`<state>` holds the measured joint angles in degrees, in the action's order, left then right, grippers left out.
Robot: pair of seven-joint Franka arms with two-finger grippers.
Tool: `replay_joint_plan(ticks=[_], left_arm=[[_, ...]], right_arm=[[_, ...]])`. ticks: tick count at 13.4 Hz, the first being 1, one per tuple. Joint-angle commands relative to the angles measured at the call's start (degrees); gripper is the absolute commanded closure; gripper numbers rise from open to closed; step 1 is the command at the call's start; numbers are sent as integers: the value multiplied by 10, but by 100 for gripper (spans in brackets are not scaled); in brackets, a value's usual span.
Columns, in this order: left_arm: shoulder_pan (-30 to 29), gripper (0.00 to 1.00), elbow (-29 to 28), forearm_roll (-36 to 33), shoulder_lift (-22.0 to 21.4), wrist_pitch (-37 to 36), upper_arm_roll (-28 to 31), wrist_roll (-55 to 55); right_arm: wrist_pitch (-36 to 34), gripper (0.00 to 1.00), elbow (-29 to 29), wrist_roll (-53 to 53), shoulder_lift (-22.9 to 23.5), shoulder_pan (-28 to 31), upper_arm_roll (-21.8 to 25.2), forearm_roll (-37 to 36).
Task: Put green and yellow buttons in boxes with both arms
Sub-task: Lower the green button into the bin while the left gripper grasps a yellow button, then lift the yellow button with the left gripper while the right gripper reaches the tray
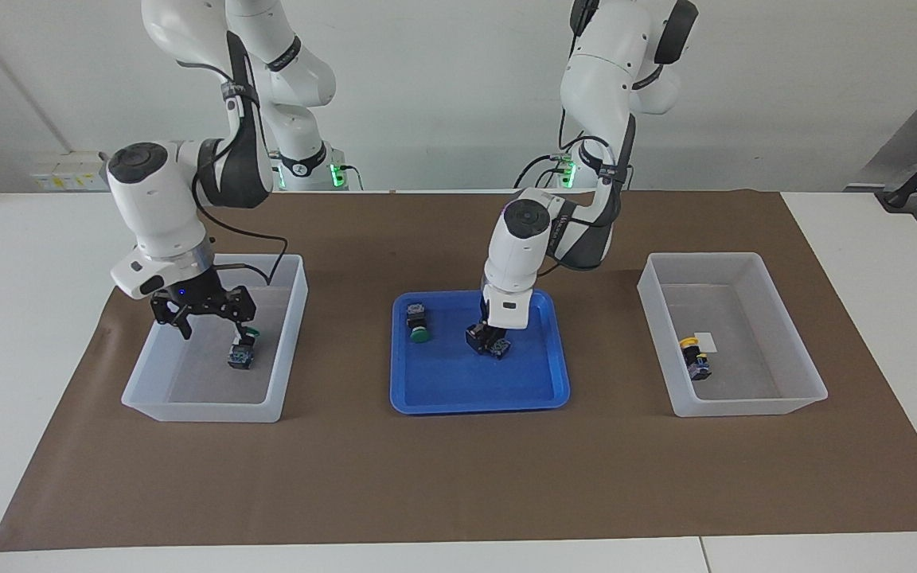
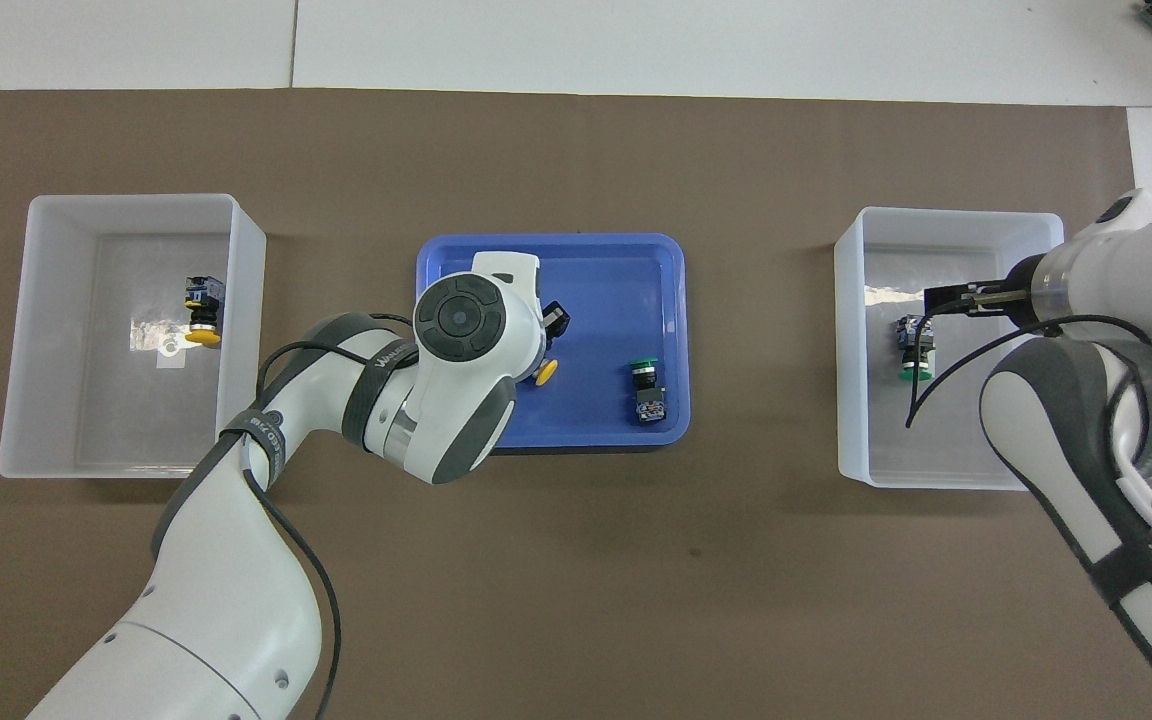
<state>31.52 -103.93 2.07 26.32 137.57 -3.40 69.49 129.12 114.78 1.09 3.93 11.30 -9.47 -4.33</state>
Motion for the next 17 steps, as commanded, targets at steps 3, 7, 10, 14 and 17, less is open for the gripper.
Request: replay_joint_plan(ticks=[3,7,10,14,17], left_arm=[[9,90,-17,8,-14,4,9,2],[-1,100,46,-1,-6,-66,9,-2],[-20,100,169,-8,31,-170,9,-11],[-53,100,311,-7,70,-284,8,-79],[-109,100,312,-4,36,-344,6,-172]], right_arm=[[-154,0,-88,37,-36,-15,-19,10],[-145,0,-94,94,-13,-89,-20,10],[-80,0,-95,142,37,-137,-20,9],[28,0,-93,215,119,-208,-19,-1],[69,0,-93,249,147,-248,-18,-8]])
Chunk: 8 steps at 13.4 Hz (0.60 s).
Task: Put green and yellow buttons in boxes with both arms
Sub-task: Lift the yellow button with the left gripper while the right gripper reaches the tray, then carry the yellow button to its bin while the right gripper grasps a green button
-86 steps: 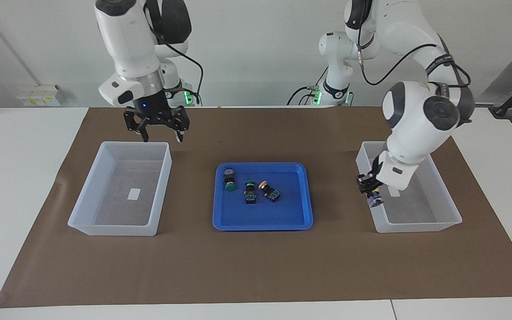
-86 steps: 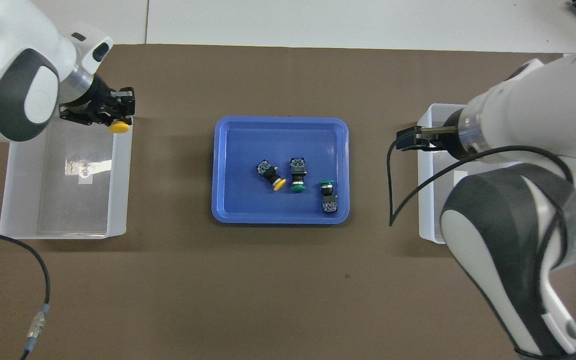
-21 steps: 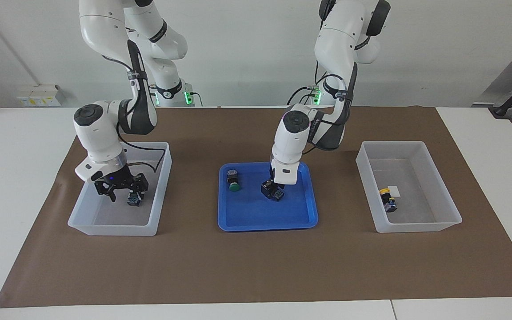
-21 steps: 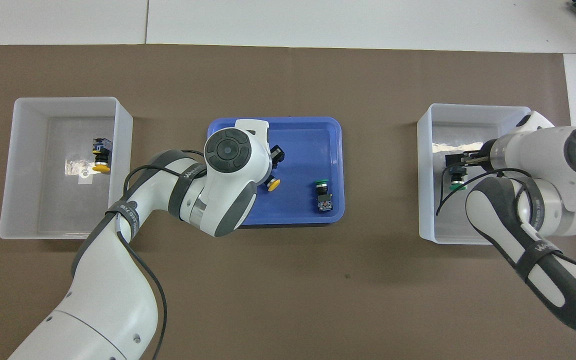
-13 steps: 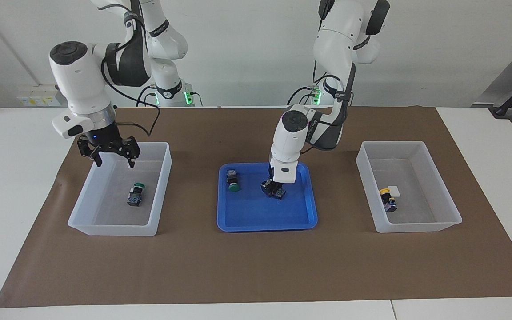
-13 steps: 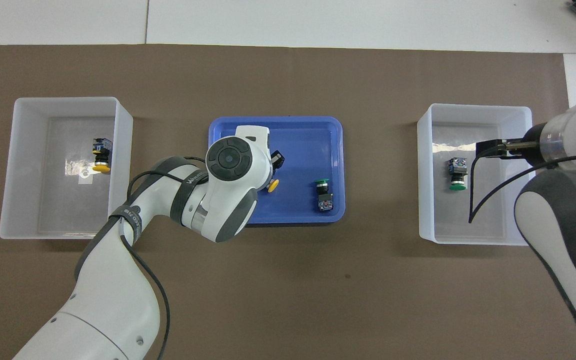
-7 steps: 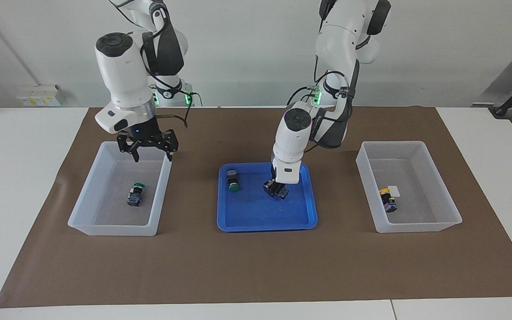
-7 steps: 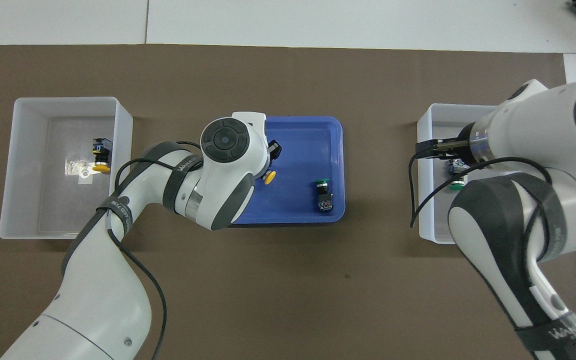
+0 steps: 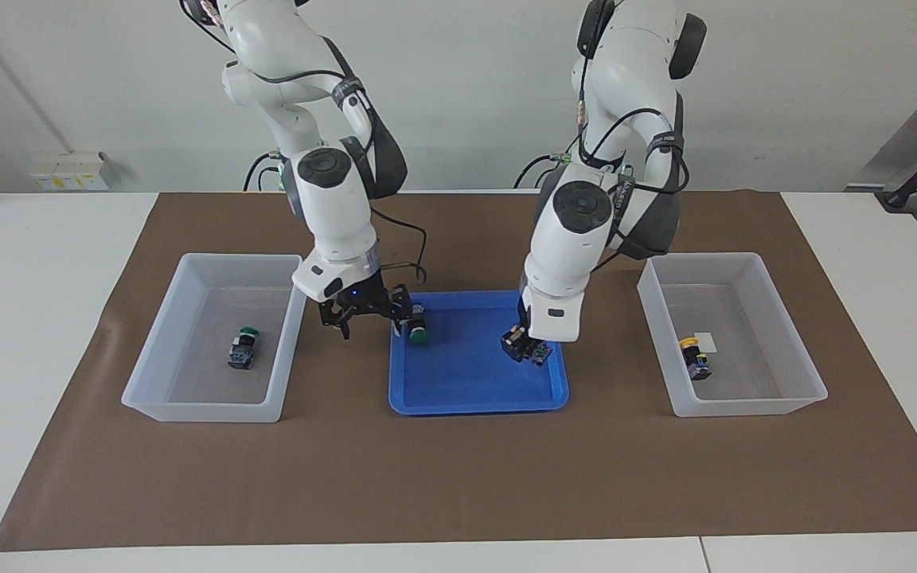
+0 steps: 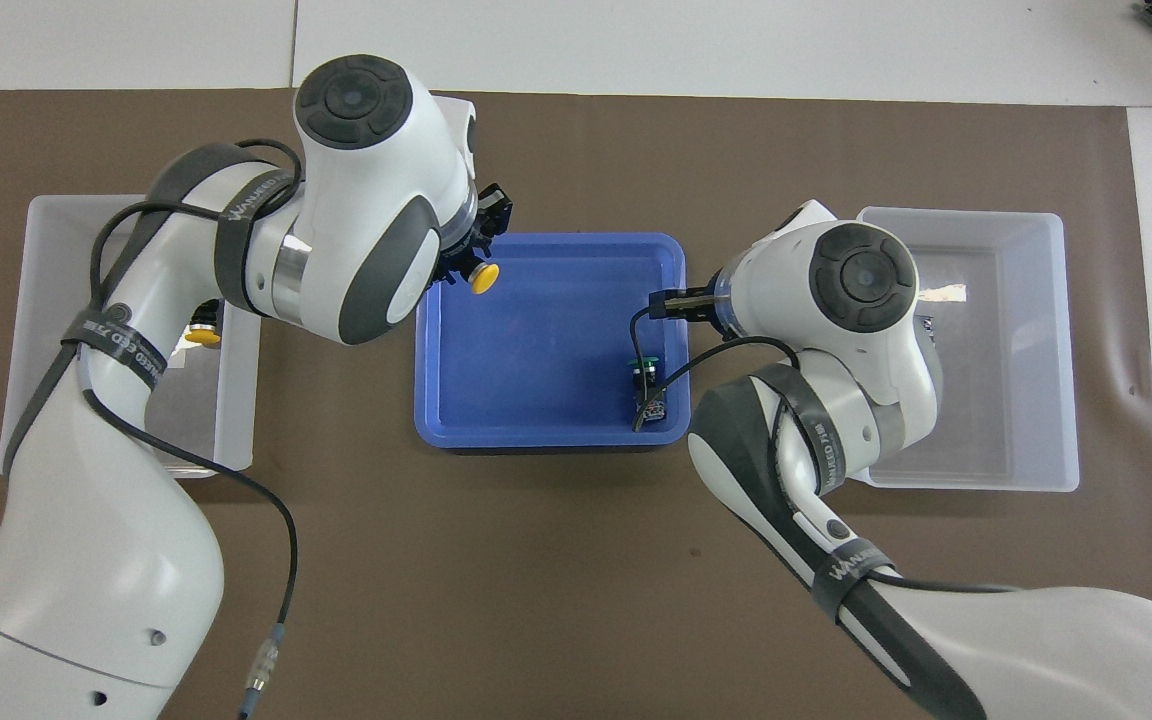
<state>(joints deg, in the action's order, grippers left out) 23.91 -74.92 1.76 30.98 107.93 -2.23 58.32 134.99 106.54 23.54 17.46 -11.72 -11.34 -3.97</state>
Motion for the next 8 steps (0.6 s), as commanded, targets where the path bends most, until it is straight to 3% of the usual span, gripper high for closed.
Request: replay_joint_plan(ticks=[1,4,6,8], left_arm=[[-55,100,22,0,-21,-79,-6,-114],[-119,100,22,0,-44,-147,-4,-251],[-162,100,22,-4,-55,-177,-2,-345],[-204,100,15,-3,-73,-180,2,-463]], right_arm=[[17,0,-10,40,19,-33,1,-27],[29,1,20,79,35,-54,0,-82],[35,16,26,80,44,-71,0,-83],[38,23,28,81,49,-79,1,-84]])
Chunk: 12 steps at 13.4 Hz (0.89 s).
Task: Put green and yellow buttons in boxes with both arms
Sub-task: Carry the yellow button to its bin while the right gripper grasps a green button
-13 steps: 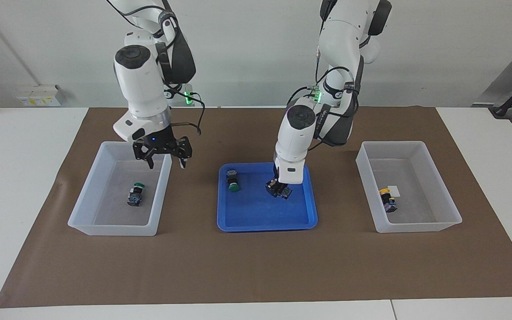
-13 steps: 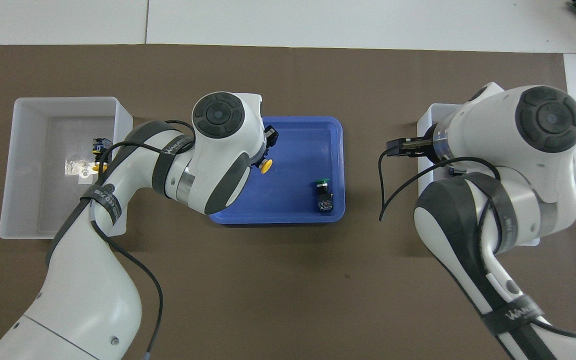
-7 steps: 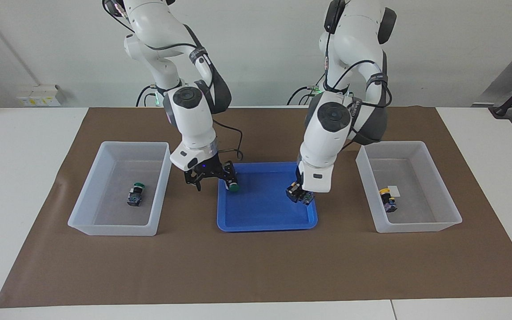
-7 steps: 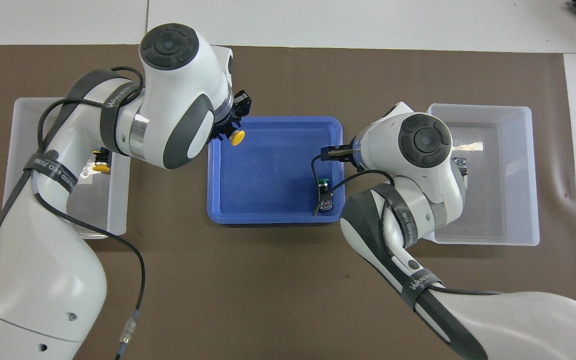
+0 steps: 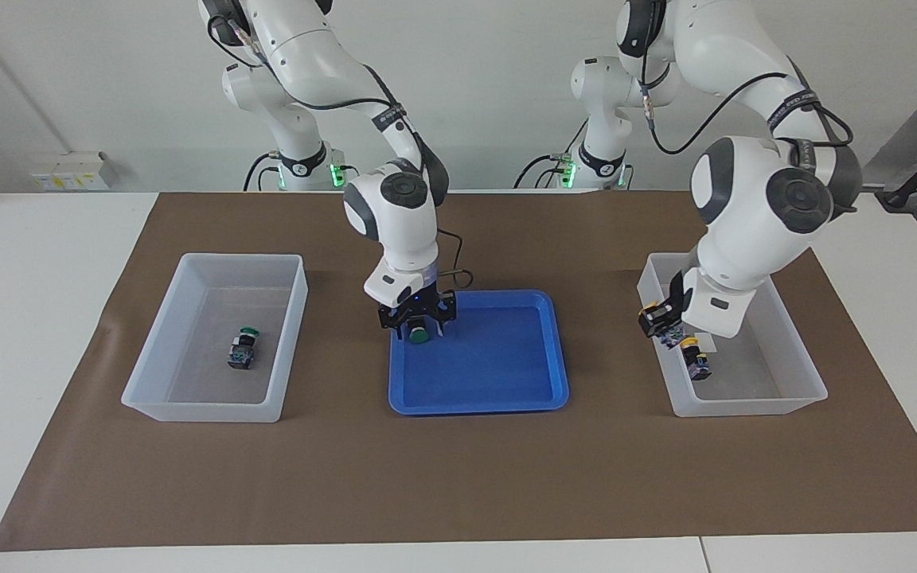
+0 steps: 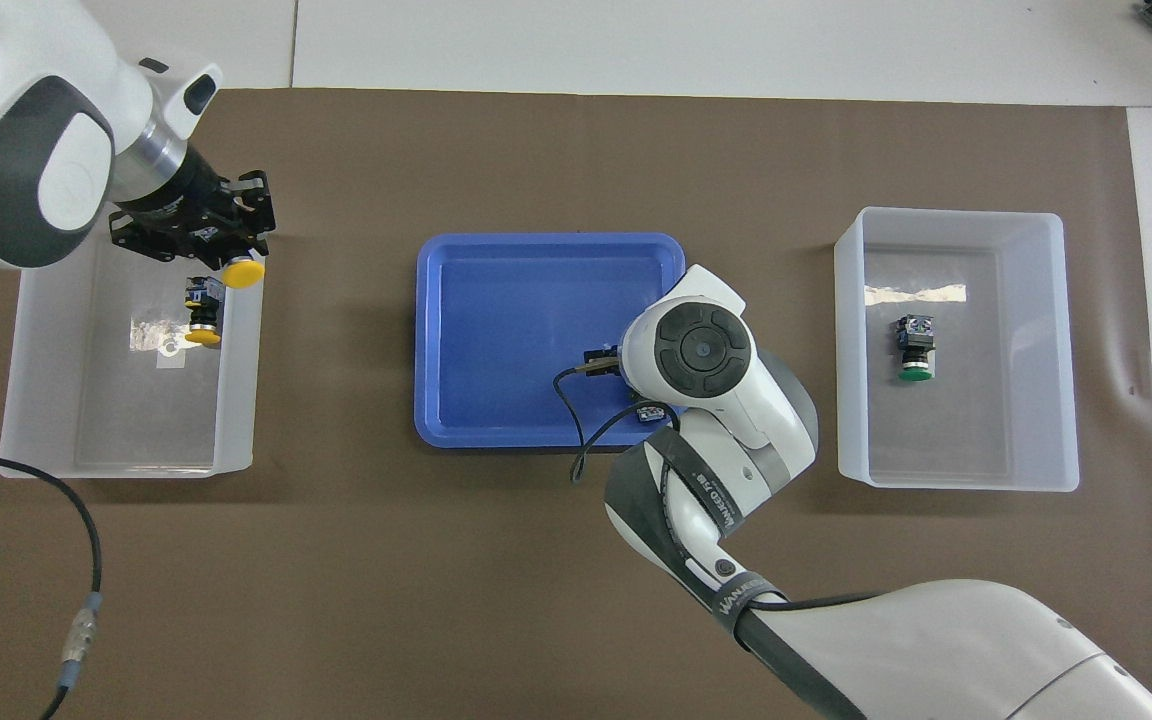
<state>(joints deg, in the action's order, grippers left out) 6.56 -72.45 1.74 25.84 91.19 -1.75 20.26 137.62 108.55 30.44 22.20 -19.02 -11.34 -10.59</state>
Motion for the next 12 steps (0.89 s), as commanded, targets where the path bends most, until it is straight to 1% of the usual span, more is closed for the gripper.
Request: replay_joint_plan(ticks=[1,3,4,5,7,8,9,10,12], left_arm=[[-50,100,-15,-1,-24,-7,-4,-124],[-80,100,-29,0,-26,10,-4,-178],[-92,100,-56,0,-37,37,-4,-200],[-103,100,-102,0,-54,79,-4,-218],[-119,100,-221,-1,-96,185,-2,-253],[-125,100,-270,-1,-109,225,-1,-263],[-131,100,-301,-1,-116,251,-1,-277],[-135,100,-314,-2,-116,263,-1,-292],[-150,100,-329,-4,-108,290,-1,-314]], right_arm=[[5,24,11,10,0,-8,1,-20],[0,23,19,9,-2,-7,1,-40],[-7,24,18,8,-3,-7,1,-49],[-18,23,18,8,-5,-7,1,-58],[-23,23,21,14,-7,-7,0,-60],[-24,23,24,18,-7,-8,-1,-60],[-24,25,25,20,-8,-8,-2,-60],[-28,33,27,20,-8,-9,-2,-60],[-30,62,32,21,-12,-8,-2,-57]])
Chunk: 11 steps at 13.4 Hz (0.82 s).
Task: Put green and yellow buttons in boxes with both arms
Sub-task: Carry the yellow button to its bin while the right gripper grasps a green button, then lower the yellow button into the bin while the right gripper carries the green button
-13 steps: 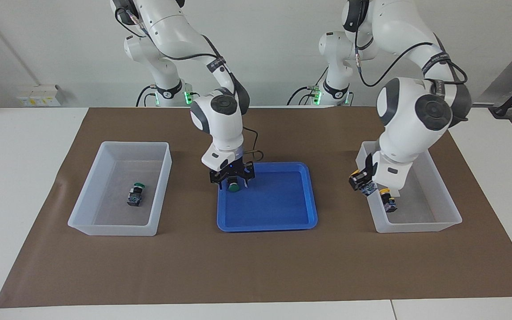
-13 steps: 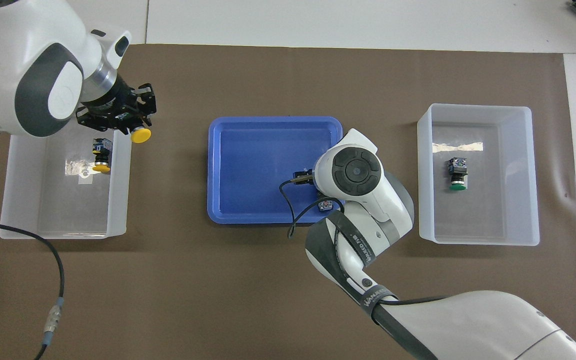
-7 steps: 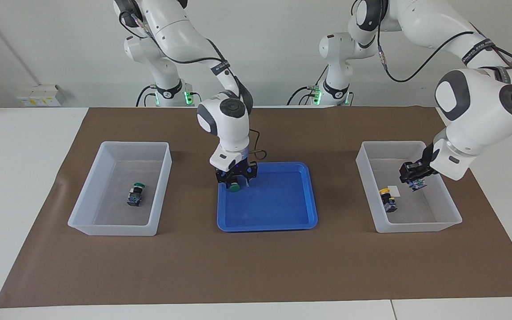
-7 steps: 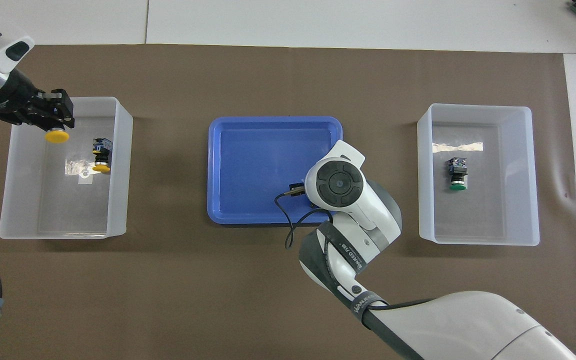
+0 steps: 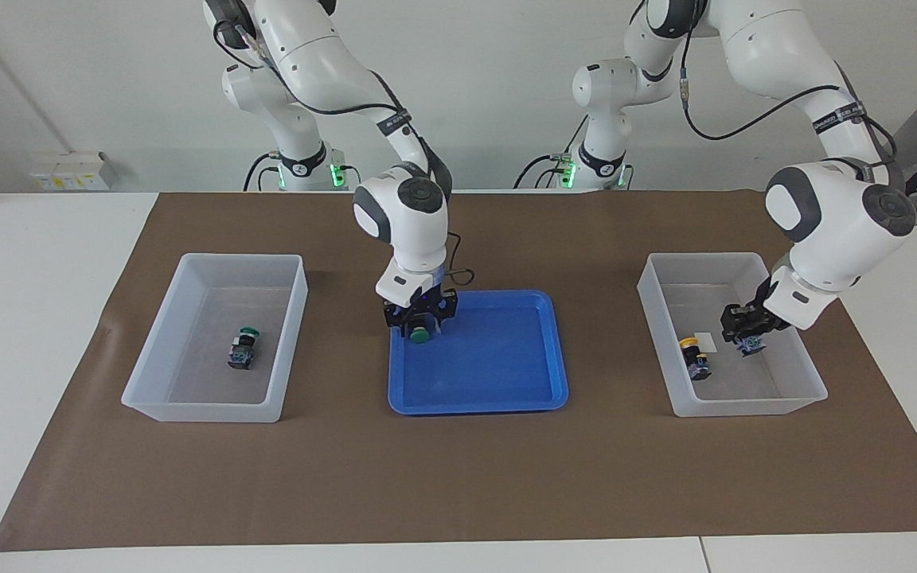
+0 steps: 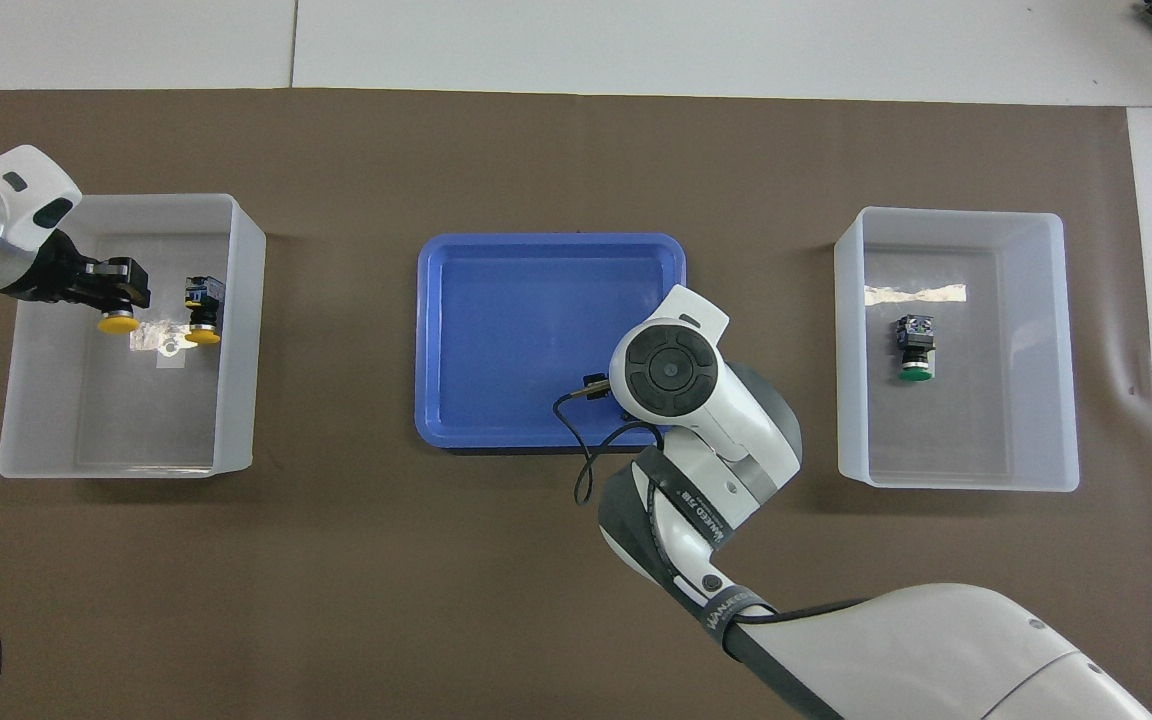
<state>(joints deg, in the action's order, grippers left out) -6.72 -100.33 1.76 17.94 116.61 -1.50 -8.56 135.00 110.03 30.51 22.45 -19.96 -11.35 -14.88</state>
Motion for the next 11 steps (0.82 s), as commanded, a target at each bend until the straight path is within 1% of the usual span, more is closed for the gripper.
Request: replay_joint_plan(ticks=[1,2,3,5,6,8,9,11], left_arm=[[-22,100,-58,-5,-22,49,-3,-35],[-24,100,-61,-5,-13,58,-3,-44],[-24,100,-64,-5,-7,63,-3,-45],[-24,100,-72,-6,1,83,-2,-45],[-24,100,-78,-6,2,90,-2,-45],[-22,100,-92,-8,4,105,-2,-45],[-22,100,-107,-8,4,125,-2,-46],[-24,100,-123,-8,6,154,-2,-46]], right_arm=[[-3,80,18,20,-14,0,-2,-9],[-4,95,17,23,-14,1,-3,-8],[-3,100,13,25,-13,1,-2,-2],[-6,100,7,27,-19,6,-3,20],[-12,100,4,26,-34,9,-3,34],[-40,100,-2,26,-80,19,-2,79],[-56,100,-3,25,-111,40,-2,97],[-90,100,-2,4,-152,86,2,96]])
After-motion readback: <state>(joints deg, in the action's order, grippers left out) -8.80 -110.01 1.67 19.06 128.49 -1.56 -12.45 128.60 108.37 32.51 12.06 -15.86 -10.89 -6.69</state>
